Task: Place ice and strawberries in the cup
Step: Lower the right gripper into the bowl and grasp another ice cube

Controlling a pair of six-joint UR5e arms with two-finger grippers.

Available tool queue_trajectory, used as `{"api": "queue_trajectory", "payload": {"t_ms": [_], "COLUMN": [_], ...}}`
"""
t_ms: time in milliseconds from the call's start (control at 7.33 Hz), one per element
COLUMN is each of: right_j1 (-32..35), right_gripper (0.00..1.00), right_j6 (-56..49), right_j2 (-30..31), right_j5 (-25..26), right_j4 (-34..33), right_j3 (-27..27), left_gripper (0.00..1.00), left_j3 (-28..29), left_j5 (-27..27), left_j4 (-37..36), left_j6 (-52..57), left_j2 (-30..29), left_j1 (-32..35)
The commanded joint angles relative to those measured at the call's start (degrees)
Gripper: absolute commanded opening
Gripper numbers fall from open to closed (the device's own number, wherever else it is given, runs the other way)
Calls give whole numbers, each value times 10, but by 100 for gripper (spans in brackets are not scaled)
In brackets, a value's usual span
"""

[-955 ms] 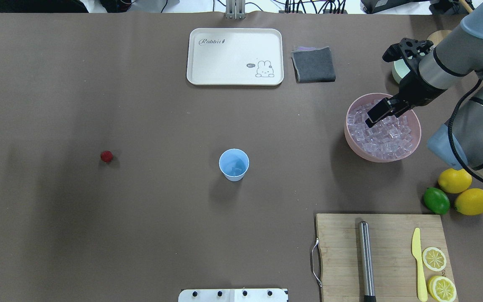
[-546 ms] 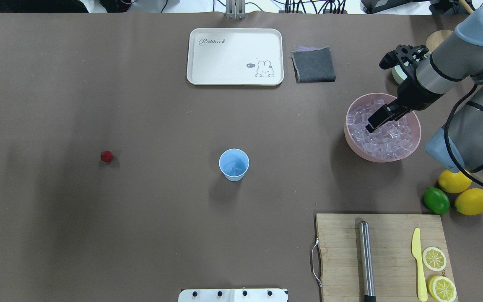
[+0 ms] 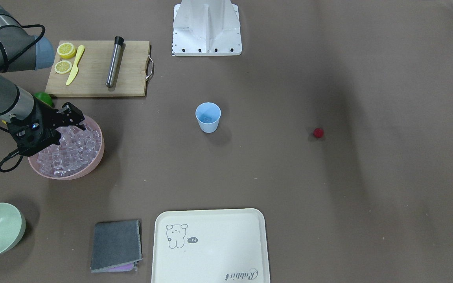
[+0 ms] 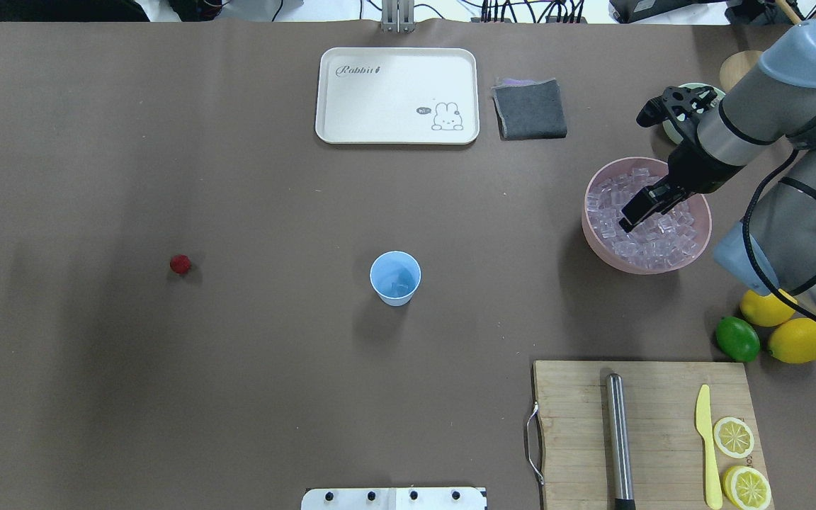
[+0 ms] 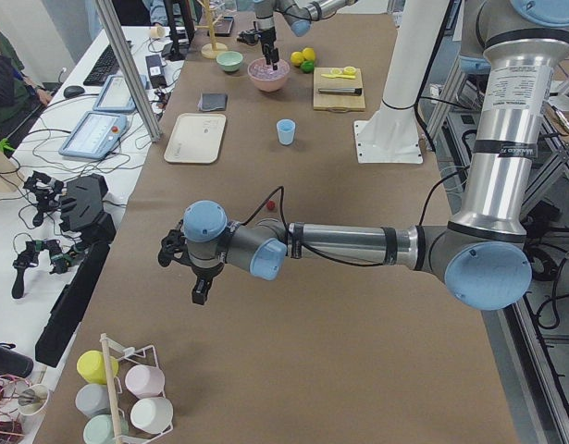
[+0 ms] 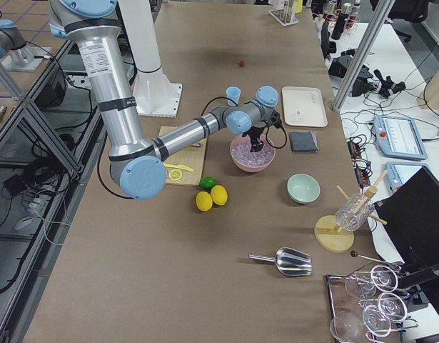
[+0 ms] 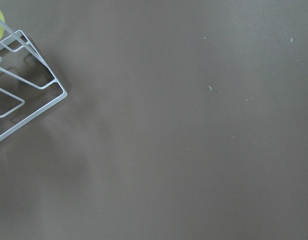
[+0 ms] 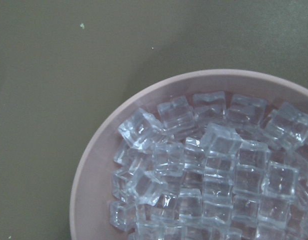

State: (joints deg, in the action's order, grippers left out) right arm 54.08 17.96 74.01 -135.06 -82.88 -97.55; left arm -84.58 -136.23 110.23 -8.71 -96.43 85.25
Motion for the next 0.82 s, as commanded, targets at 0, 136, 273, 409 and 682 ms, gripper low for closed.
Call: {"api": "queue_trajectory", "payload": {"t_ms": [0, 136, 273, 409, 682], "right_j1": [-5, -7, -10, -13, -17], "right_gripper": [92, 91, 90, 88, 87], "right_j6": [1, 3, 4, 6, 7], "right_j2": [1, 0, 0, 0, -3], "right_j5": [-1, -1, -2, -2, -2], "right_j4": [0, 0, 0, -1, -1], "right_j3": [9, 10, 13, 17, 20], "left_gripper": [98, 98, 98, 98, 98], "left_j3": [0, 0, 0, -1, 0], "left_j5": [0, 1, 1, 1, 1], "left_j4": [1, 0, -1, -1, -1], "left_j6": [0, -1, -1, -1, -1], "left_j2": [-2, -5, -5, -5, -6], "left_j1": [0, 0, 0, 0, 0]}}
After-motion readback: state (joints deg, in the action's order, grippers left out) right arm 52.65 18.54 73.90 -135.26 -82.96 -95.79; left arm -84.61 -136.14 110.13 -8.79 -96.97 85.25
